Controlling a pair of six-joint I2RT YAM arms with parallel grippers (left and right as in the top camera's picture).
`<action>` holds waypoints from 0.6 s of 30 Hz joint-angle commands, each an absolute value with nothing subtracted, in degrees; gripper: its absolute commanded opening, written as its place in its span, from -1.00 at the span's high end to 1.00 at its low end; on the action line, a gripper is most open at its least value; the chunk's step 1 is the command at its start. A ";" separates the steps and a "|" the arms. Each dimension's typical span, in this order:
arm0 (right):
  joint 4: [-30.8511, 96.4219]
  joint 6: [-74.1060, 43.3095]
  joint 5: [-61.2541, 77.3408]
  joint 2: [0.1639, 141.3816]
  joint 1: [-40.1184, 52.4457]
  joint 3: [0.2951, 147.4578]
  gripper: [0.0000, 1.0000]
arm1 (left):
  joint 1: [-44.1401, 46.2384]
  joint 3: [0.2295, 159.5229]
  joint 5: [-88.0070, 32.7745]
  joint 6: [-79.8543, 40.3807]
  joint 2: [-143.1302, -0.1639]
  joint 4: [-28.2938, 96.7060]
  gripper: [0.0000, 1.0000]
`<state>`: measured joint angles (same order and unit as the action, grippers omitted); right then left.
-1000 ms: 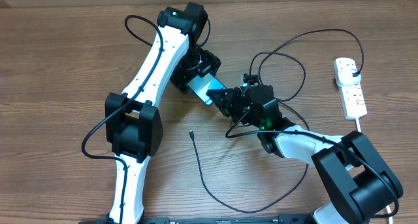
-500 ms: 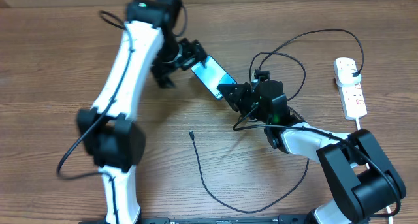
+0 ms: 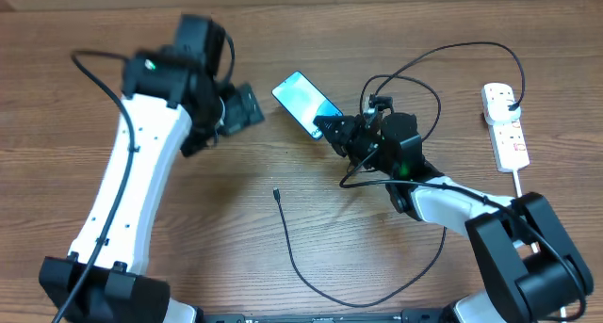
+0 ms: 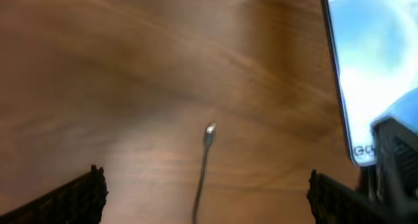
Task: Plug charger to phone and switch on socket
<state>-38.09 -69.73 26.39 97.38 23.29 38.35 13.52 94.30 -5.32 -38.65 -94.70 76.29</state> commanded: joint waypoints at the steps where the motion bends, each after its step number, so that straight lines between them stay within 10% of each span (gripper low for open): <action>1: -38.68 -68.01 29.04 94.50 22.76 39.53 0.92 | 13.39 78.87 -13.78 -34.54 -85.45 65.67 -1.00; 18: -38.57 -67.70 30.94 94.50 22.37 39.53 0.92 | 5.34 48.49 -51.64 -48.34 -91.35 -1.19 -0.99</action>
<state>-37.32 -68.10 30.68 96.57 22.61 38.37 5.26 49.84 -41.91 -40.62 -85.93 4.08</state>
